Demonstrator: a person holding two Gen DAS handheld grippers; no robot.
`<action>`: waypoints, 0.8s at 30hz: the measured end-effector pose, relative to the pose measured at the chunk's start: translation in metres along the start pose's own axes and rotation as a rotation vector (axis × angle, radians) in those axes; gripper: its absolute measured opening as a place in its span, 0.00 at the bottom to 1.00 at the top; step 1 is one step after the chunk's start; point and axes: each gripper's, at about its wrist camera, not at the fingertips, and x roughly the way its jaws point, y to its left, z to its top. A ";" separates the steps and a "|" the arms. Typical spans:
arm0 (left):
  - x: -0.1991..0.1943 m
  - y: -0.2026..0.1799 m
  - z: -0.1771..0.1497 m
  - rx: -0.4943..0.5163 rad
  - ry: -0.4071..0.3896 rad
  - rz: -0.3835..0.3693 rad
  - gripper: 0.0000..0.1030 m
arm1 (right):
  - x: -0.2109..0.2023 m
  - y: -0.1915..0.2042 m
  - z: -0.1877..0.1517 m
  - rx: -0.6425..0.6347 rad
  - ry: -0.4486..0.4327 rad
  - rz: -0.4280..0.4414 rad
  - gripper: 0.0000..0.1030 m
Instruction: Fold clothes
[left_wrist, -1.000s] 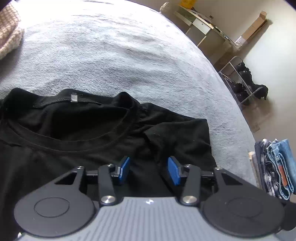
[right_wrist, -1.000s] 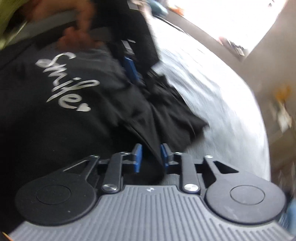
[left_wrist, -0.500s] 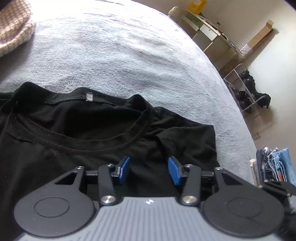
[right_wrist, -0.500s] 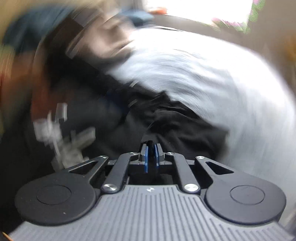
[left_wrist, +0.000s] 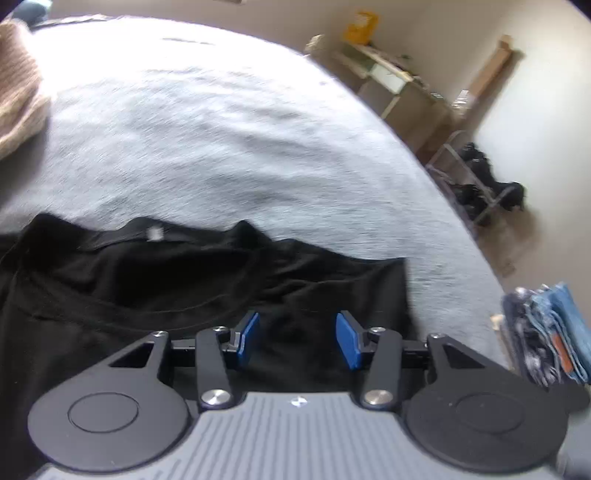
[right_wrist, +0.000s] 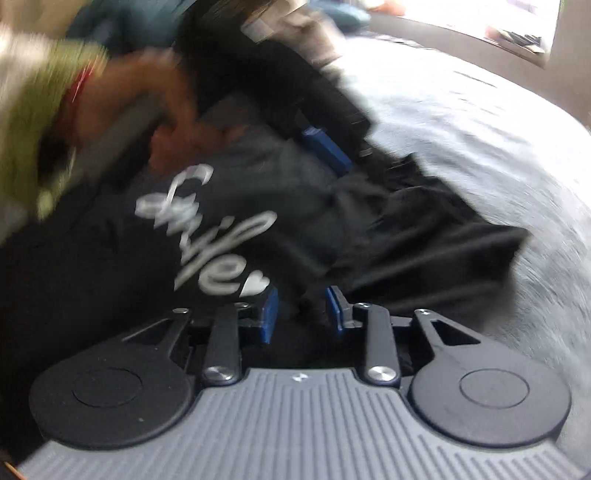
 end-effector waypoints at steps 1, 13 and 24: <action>-0.002 -0.006 -0.002 0.009 -0.001 -0.023 0.45 | -0.006 -0.014 0.002 0.057 -0.022 -0.029 0.28; 0.031 -0.079 -0.061 0.257 0.146 -0.062 0.45 | 0.050 -0.128 0.022 0.302 -0.067 -0.156 0.18; 0.032 -0.061 -0.019 0.147 0.039 -0.083 0.48 | 0.046 -0.164 0.018 0.434 -0.173 -0.254 0.08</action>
